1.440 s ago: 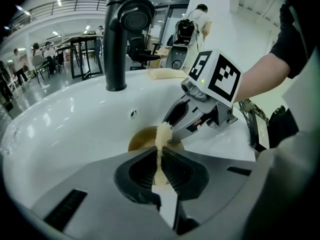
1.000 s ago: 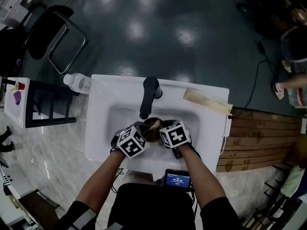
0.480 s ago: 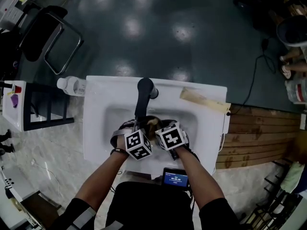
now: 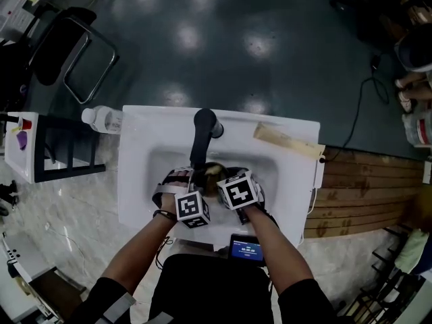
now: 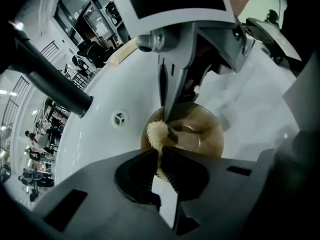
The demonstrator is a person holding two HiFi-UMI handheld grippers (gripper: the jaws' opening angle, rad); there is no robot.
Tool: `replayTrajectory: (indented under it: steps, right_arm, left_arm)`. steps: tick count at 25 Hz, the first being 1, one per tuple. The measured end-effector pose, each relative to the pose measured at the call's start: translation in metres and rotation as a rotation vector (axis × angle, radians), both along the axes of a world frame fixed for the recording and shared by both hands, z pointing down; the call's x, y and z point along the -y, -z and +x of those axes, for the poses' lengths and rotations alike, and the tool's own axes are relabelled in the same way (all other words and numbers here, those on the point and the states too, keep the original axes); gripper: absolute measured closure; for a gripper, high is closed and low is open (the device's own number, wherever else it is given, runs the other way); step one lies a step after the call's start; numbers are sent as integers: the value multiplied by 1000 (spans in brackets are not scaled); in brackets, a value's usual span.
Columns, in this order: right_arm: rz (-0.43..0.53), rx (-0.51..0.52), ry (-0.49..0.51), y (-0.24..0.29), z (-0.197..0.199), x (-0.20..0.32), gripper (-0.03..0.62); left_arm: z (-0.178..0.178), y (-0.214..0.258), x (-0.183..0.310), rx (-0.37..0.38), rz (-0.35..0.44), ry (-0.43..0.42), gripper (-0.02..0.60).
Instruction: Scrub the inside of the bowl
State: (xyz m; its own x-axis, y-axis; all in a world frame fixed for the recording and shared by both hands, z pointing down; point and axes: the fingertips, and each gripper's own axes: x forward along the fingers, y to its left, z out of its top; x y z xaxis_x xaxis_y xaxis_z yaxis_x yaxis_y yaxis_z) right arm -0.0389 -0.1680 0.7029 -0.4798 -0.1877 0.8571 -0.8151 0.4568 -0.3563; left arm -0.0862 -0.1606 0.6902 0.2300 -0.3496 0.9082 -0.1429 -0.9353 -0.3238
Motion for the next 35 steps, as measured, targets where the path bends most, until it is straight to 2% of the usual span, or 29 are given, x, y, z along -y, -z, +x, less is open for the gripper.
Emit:
replayTrajectory:
  steps: [8, 18, 24, 32, 35]
  right_arm:
    - [-22, -6, -24, -3, 4, 0, 576]
    - [-61, 23, -65, -5, 6, -2, 576]
    - [-75, 35, -81, -5, 5, -2, 576]
    - [-66, 40, -56, -2, 3, -2, 576]
    - [-61, 52, -35, 0, 3, -3, 576]
  left_arm:
    - [-8, 5, -19, 37, -25, -56, 561]
    - [9, 13, -47, 5, -66, -66, 561]
    - [29, 11, -65, -44, -161, -68, 563]
    - [42, -1, -69, -30, -219, -101, 563]
    - [48, 2, -62, -29, -212, -110, 563]
